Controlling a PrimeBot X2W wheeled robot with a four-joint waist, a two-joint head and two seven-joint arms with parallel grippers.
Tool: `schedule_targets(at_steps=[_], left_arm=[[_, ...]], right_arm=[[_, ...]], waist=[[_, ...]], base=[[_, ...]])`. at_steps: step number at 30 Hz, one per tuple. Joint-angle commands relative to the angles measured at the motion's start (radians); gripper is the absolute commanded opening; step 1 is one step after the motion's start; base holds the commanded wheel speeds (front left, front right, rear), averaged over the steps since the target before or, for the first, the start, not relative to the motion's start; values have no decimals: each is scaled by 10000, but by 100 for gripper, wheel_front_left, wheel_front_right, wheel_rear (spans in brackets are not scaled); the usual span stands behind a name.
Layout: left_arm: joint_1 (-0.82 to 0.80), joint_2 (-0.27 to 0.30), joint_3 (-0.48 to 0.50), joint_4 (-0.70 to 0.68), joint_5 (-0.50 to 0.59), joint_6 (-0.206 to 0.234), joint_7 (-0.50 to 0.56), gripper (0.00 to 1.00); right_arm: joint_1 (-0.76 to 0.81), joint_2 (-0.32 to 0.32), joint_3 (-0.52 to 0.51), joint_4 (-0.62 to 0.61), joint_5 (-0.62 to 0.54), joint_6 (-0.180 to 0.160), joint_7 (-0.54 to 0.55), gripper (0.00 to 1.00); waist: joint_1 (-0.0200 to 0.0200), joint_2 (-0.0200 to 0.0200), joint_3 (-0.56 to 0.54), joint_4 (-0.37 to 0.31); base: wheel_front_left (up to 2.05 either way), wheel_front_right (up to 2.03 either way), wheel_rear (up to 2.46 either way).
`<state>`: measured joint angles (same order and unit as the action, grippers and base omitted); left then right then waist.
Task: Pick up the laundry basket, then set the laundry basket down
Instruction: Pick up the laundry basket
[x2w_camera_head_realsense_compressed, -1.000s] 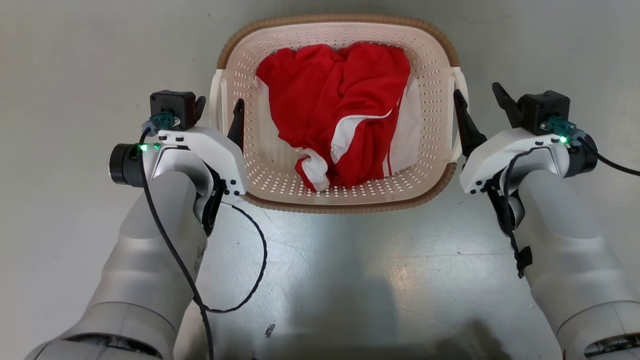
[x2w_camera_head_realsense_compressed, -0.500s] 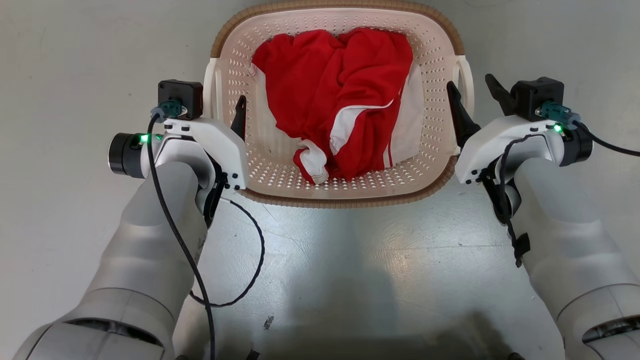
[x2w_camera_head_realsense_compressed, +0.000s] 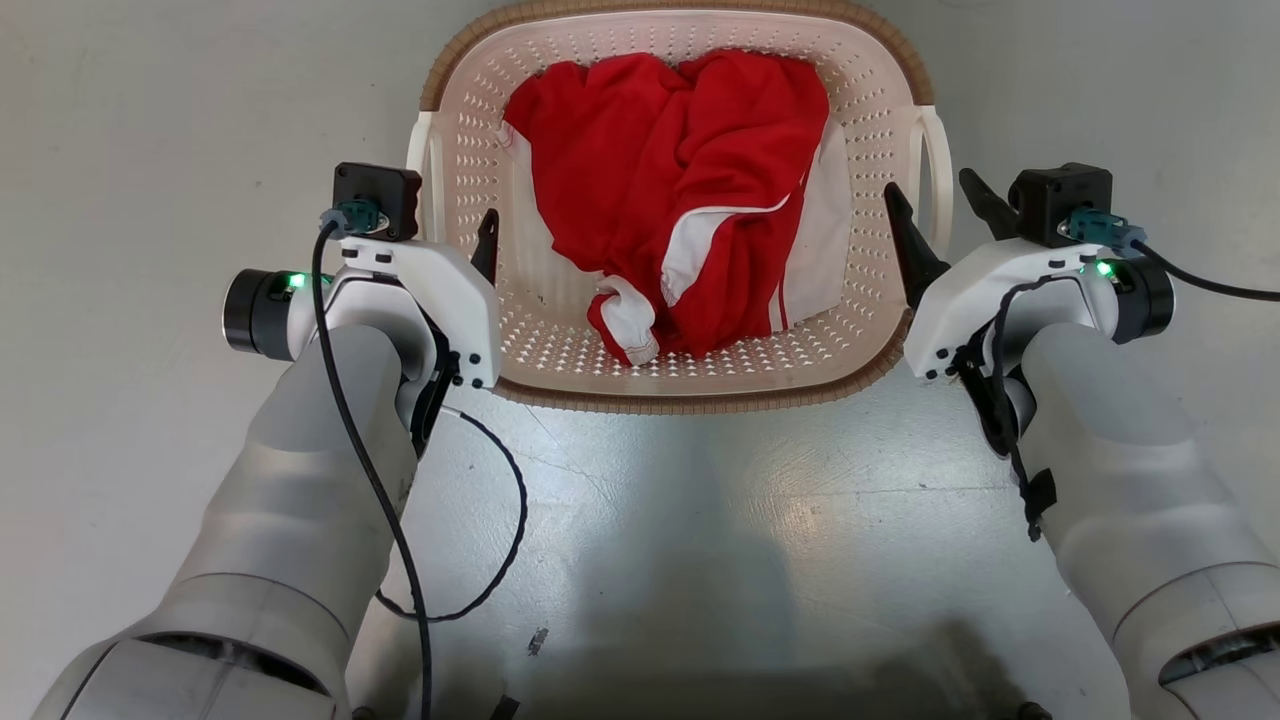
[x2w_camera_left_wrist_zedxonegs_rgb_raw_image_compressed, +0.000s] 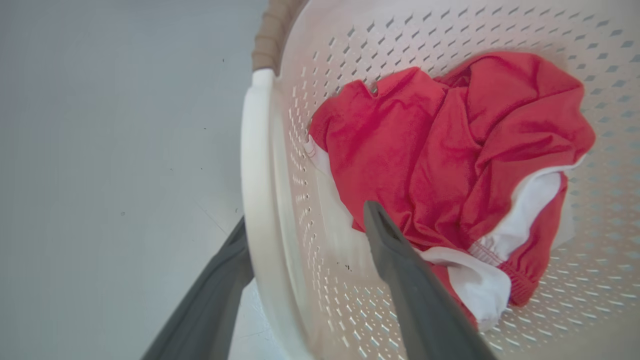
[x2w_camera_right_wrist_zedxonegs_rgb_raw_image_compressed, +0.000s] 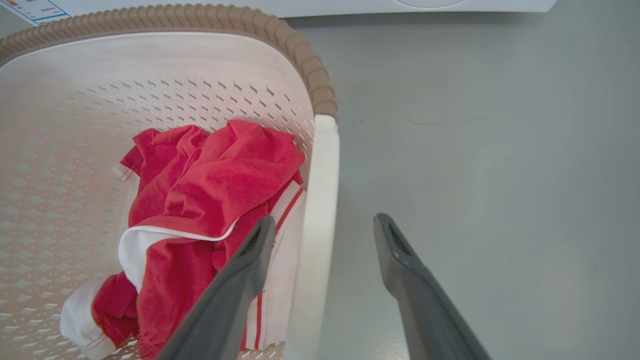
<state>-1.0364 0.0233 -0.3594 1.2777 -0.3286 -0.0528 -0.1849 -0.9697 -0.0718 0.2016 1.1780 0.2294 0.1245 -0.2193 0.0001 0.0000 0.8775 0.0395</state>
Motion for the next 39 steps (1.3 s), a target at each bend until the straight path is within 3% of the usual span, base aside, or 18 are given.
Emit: schedule_targets(at_steps=[1,29,30,31,32,39], left_arm=[[-2,269,50,-25,-169,62,23,100],[-259,269,-655,89,-633,301,-93,100],[-271,269,-668,91,-641,305,-117,81],[-279,269,-689,94,-652,292,-109,49],[-278,269,-744,96,-647,233,-51,0],[-258,269,-955,103,-791,221,-55,0]], right_arm=[[129,215,247,-3,139,62,14,100],[-133,216,1077,324,1024,62,-183,100],[-143,216,1104,330,1044,62,-190,89],[-148,216,1138,333,1067,62,-196,35],[-147,216,1181,333,1099,62,-195,0],[-142,216,1406,393,1351,62,-119,0]], waist=[[-1,0,6,6],[-1,0,138,-47],[-1,0,139,-45],[-1,0,138,-46],[-1,0,138,-48],[-1,0,112,-61]], base=[[0,0,0],[0,0,0],[0,0,0],[0,0,0],[0,0,0],[0,0,0]])
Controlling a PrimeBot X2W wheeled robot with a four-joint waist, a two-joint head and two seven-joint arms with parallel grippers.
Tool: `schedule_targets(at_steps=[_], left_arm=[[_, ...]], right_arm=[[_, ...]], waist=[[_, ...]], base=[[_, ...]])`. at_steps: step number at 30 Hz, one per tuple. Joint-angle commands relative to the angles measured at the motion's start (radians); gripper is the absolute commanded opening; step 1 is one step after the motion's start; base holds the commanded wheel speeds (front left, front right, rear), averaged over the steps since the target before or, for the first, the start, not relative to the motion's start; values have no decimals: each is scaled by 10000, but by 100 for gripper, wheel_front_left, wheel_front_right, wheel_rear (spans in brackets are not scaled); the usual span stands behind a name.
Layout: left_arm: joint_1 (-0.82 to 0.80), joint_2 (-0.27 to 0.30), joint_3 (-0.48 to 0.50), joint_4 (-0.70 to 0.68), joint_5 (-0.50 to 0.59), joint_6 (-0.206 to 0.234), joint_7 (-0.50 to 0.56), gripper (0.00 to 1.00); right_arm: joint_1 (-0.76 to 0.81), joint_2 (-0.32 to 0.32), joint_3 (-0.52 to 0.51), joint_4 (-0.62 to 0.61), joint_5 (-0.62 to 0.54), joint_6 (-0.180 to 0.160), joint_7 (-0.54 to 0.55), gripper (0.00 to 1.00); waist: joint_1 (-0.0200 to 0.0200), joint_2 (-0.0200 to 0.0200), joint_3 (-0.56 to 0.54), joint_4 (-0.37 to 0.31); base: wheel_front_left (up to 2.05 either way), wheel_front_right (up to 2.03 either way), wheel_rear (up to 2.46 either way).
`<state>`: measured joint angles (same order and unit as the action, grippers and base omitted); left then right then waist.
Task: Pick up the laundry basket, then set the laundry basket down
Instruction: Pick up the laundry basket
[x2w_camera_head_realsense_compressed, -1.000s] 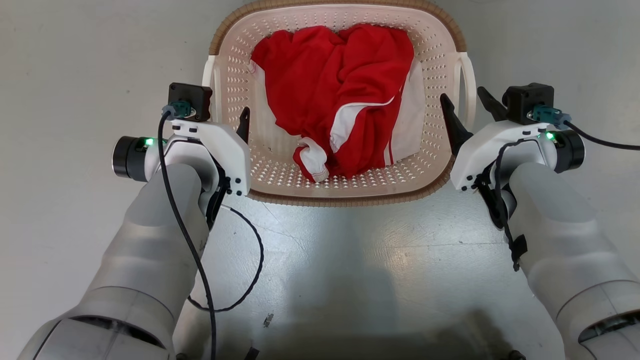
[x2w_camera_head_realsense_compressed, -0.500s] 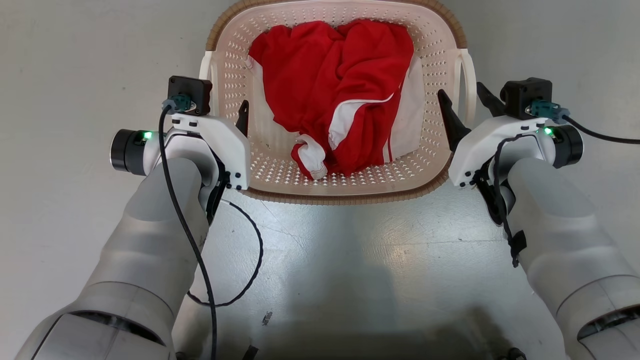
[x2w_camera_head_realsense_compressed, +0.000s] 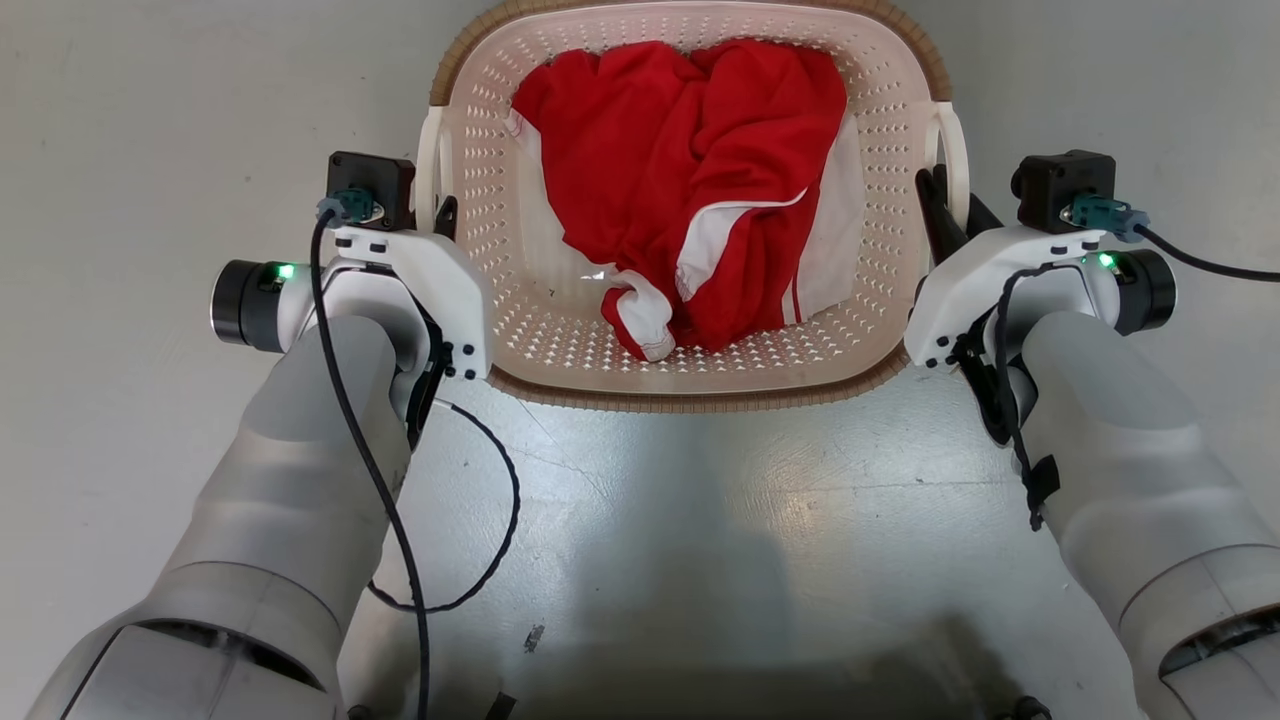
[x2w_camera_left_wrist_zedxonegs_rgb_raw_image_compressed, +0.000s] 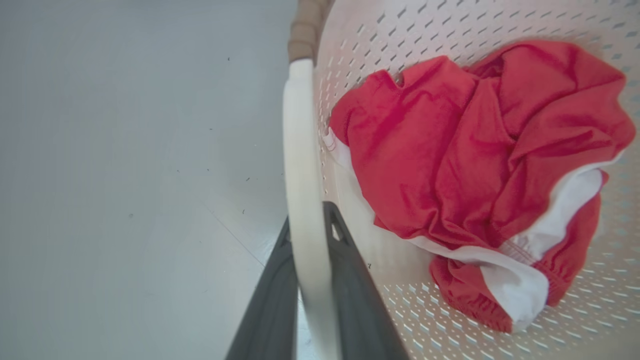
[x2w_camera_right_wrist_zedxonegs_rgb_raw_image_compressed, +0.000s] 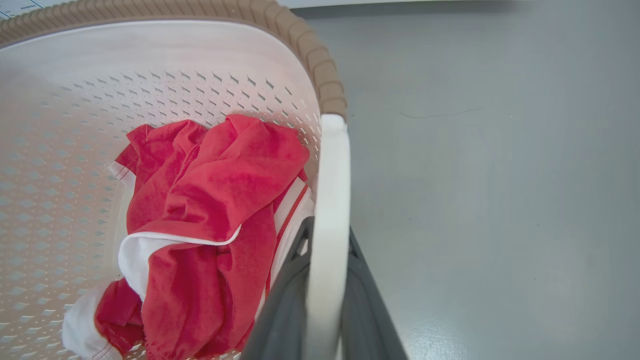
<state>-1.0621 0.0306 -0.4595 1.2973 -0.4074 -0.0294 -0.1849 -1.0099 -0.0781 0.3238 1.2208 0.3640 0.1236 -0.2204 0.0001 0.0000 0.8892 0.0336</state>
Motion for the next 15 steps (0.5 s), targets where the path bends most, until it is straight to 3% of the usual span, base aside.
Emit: schedule_targets(at_steps=[1,15], left_arm=[[9,196,21,-92,-41,-17,-46,0],[315,196,-385,-82,-513,14,470,0]], right_arm=[[260,279,209,-19,31,71,-109,0],[570,279,684,164,618,71,185,0]], waist=[[-1,0,-16,-6],[-1,0,-521,-59]], base=[[0,0,0],[0,0,0]])
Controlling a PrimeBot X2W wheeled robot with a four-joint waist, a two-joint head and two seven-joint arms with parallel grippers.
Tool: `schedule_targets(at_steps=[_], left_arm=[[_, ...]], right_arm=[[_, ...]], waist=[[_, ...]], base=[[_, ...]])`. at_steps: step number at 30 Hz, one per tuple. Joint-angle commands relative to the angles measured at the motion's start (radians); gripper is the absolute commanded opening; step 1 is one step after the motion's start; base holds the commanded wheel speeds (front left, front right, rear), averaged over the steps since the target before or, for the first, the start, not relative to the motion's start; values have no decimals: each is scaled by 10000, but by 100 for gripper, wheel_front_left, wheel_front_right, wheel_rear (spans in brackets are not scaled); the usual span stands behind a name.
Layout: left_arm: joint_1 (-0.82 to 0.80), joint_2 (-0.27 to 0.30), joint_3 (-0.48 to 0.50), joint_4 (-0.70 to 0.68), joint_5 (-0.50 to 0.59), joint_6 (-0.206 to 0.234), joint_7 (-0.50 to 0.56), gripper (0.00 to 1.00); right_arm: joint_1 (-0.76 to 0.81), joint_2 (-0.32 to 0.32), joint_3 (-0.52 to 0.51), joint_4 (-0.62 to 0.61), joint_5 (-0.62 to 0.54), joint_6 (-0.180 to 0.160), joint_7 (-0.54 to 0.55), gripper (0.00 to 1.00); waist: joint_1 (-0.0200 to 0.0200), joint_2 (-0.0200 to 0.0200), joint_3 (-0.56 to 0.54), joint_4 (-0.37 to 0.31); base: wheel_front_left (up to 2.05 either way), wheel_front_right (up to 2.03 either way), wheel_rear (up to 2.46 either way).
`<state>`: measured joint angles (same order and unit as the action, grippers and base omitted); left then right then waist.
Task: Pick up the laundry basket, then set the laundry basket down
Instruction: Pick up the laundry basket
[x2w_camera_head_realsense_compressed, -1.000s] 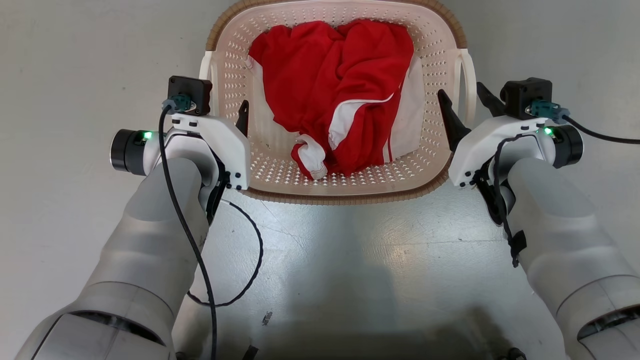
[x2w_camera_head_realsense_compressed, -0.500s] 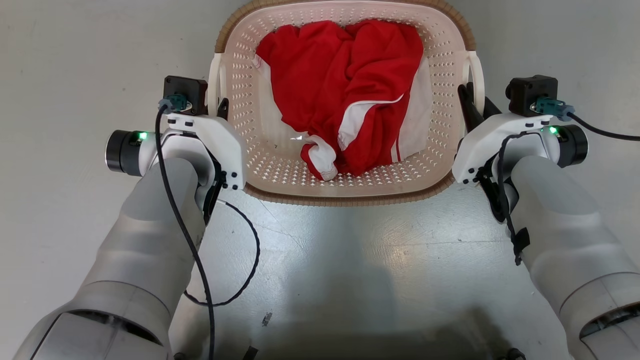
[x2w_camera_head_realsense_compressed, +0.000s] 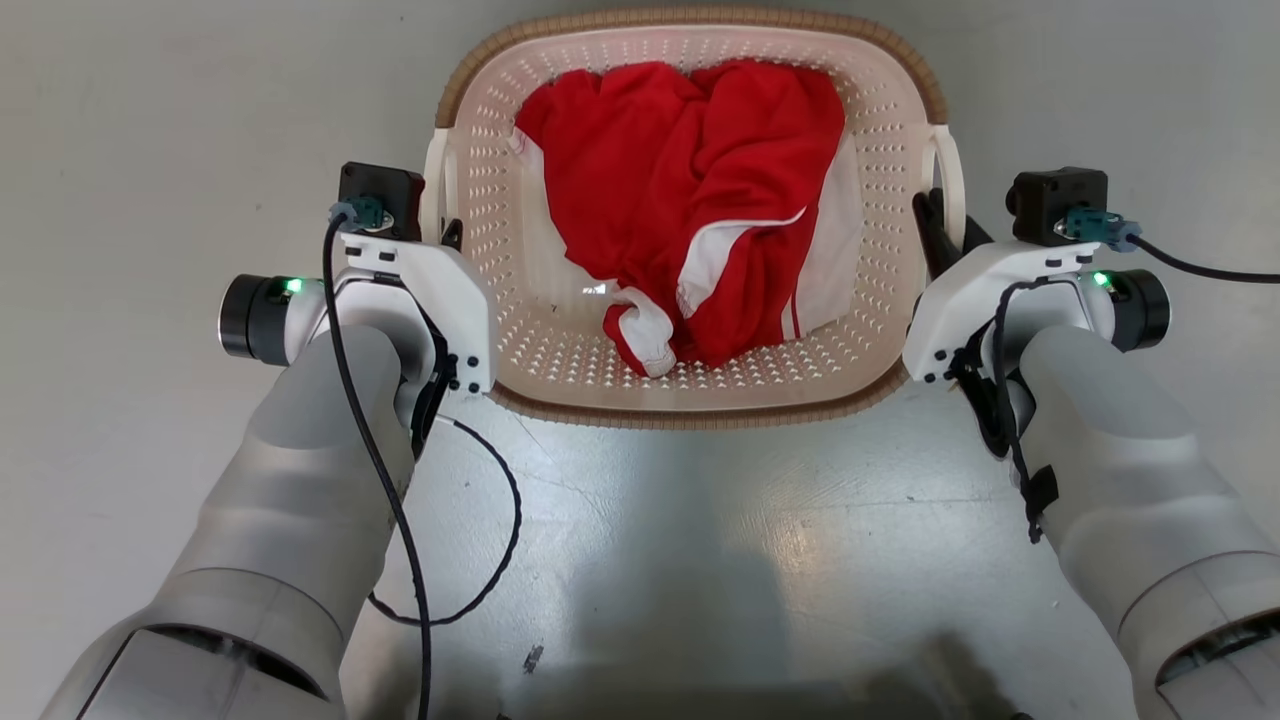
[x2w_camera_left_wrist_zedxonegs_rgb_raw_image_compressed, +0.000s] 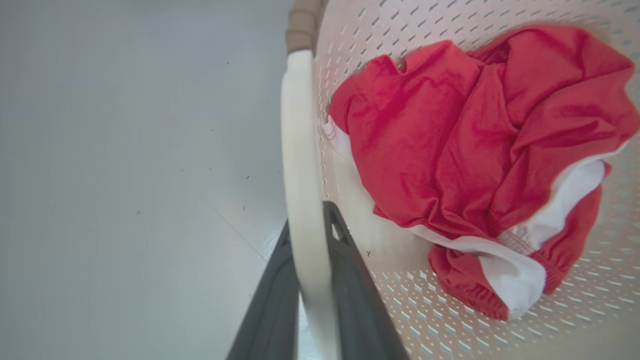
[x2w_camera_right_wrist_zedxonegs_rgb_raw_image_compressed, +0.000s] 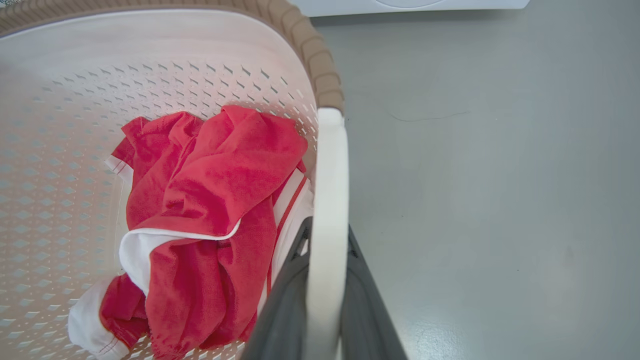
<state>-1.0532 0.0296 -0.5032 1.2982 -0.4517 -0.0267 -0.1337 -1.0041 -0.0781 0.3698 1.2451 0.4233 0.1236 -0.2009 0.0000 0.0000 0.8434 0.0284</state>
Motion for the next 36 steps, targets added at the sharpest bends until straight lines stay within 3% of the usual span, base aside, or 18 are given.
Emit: schedule_targets(at_steps=[1,19,36], left_arm=[[264,206,14,-91,-104,-11,-3,0],[1609,208,-399,-78,-407,60,757,0],[4008,256,-868,-76,-632,-318,2290,0]], right_arm=[[567,279,279,-74,88,71,40,0],[1993,279,1488,-229,1596,71,1318,0],[3663,279,2804,-145,2882,71,3064,0]], waist=[[0,0,-132,-13],[0,0,-2273,-243],[0,0,-6019,-754]], base=[[0,0,0],[0,0,0],[0,0,0]])
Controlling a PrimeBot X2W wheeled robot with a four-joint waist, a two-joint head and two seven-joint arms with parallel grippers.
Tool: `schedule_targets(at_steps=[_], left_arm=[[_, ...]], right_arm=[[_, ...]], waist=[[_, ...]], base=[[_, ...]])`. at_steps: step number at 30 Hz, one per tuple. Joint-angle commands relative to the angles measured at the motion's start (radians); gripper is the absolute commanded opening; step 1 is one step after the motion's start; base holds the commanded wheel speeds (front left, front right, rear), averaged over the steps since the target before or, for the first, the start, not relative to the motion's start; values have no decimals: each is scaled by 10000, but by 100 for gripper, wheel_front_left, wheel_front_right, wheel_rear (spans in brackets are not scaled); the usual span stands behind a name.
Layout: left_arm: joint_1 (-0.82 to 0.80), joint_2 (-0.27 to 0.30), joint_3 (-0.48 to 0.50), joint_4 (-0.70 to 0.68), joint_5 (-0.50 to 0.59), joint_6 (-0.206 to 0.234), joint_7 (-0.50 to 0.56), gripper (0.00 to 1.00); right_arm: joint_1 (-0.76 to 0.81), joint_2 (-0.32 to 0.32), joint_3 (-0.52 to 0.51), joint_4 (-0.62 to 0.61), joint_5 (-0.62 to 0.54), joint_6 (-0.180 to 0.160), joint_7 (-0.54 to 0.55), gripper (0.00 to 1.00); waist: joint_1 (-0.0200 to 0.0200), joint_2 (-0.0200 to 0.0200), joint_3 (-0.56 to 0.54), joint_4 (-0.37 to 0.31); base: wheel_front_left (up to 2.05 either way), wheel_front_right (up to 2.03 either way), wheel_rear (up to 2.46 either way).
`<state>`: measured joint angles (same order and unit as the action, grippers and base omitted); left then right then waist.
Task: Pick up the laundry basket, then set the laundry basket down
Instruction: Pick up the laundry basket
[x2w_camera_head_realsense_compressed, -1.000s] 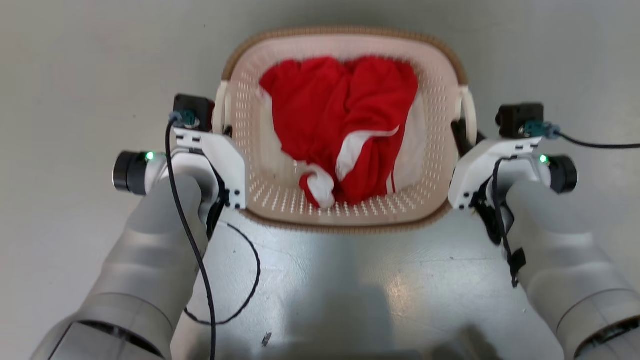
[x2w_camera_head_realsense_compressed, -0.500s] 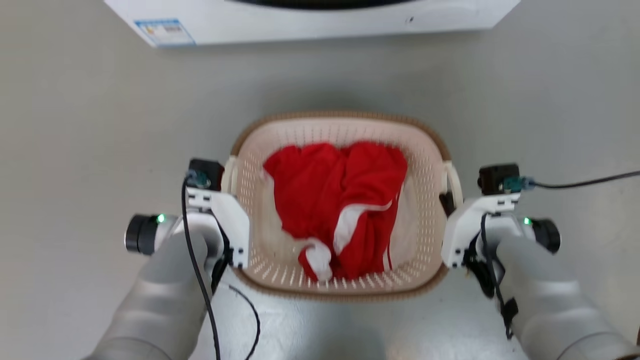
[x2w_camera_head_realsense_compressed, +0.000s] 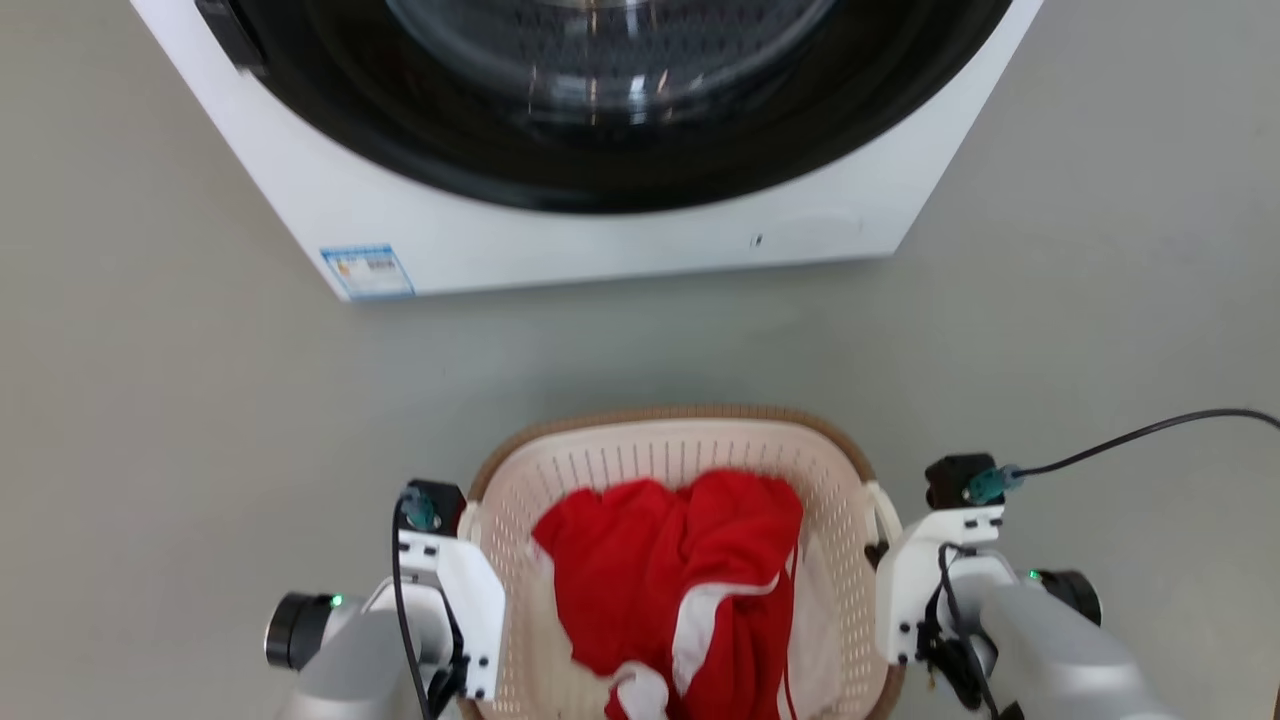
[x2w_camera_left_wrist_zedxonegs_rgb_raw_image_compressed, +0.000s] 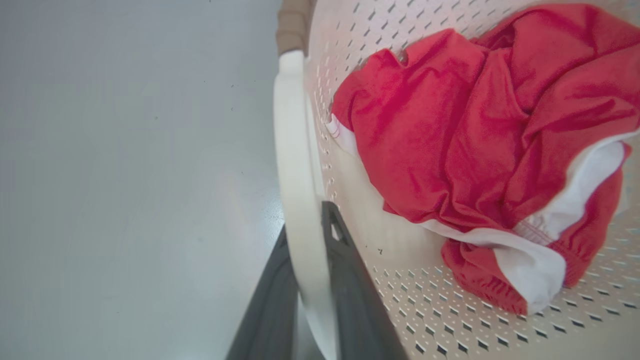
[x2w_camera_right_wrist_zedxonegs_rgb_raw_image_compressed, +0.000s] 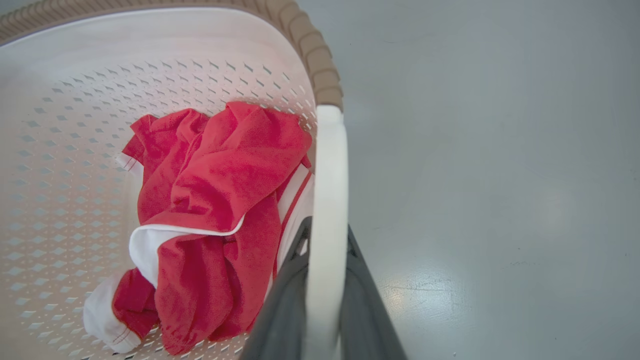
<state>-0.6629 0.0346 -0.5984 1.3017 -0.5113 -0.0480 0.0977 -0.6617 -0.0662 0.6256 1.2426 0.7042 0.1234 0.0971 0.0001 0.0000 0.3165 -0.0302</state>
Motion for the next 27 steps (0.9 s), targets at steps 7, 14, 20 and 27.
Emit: schedule_targets(at_steps=[7,14,20,27], left_arm=[[647,176,-142,-110,-128,-216,451,0],[997,170,-209,-110,-277,-257,660,0],[1145,167,-201,-110,-408,-259,739,0],[1141,164,-252,-110,-519,-295,797,0]], right_arm=[[517,160,697,-60,309,73,769,0],[689,160,1035,-11,453,73,1162,0],[774,160,1200,-8,571,73,1315,0],[750,160,1359,-14,736,73,1413,0]], waist=[[0,0,-1917,-329],[0,0,-2822,-456],[0,0,-3232,-532],[0,0,-3593,-556]], base=[[0,0,0],[0,0,0],[0,0,0],[0,0,0]])
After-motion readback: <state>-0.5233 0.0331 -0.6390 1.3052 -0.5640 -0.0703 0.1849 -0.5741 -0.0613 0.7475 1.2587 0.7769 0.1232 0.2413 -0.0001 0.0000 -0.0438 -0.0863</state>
